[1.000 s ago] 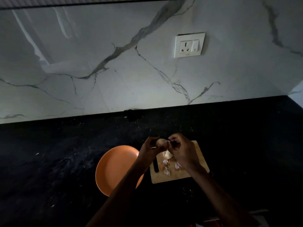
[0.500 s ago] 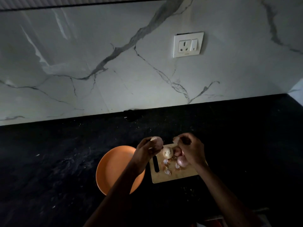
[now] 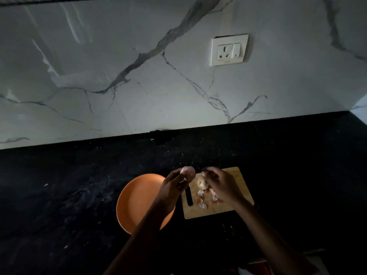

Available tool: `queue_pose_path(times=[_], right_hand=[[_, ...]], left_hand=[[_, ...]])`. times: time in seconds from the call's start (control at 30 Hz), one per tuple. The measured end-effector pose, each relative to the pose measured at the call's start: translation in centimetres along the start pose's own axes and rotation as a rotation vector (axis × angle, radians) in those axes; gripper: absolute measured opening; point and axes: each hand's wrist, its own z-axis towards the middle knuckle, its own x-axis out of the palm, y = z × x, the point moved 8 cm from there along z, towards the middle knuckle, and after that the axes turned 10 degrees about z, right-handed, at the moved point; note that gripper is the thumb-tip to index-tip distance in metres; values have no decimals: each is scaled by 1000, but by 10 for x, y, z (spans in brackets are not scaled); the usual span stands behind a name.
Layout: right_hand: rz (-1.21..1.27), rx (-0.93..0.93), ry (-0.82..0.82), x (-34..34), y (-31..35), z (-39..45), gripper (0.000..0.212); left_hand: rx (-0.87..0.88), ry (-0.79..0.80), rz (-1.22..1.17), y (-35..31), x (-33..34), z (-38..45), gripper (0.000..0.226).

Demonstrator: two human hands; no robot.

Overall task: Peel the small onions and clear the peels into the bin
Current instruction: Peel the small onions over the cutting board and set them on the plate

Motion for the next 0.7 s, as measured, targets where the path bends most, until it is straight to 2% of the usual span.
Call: queue_pose_path(times=[0.1, 0.3, 0.47, 0.6, 0.7], right_hand=[[56, -75, 67, 7, 24, 2, 38], [37, -290, 41, 7, 41, 1, 23], [76, -207, -8, 3, 34, 2, 5], [-78, -58, 63, 5, -1, 1, 10], [-195, -87, 87, 10, -14, -1, 15]], left_hand=[[50, -5, 22, -5, 9, -1, 22], [136, -2, 51, -14, 9, 1, 24], [103, -4, -16, -7, 9, 1, 30], [54, -46, -40, -1, 3, -2, 34], [12, -63, -28, 4, -1, 0, 22]])
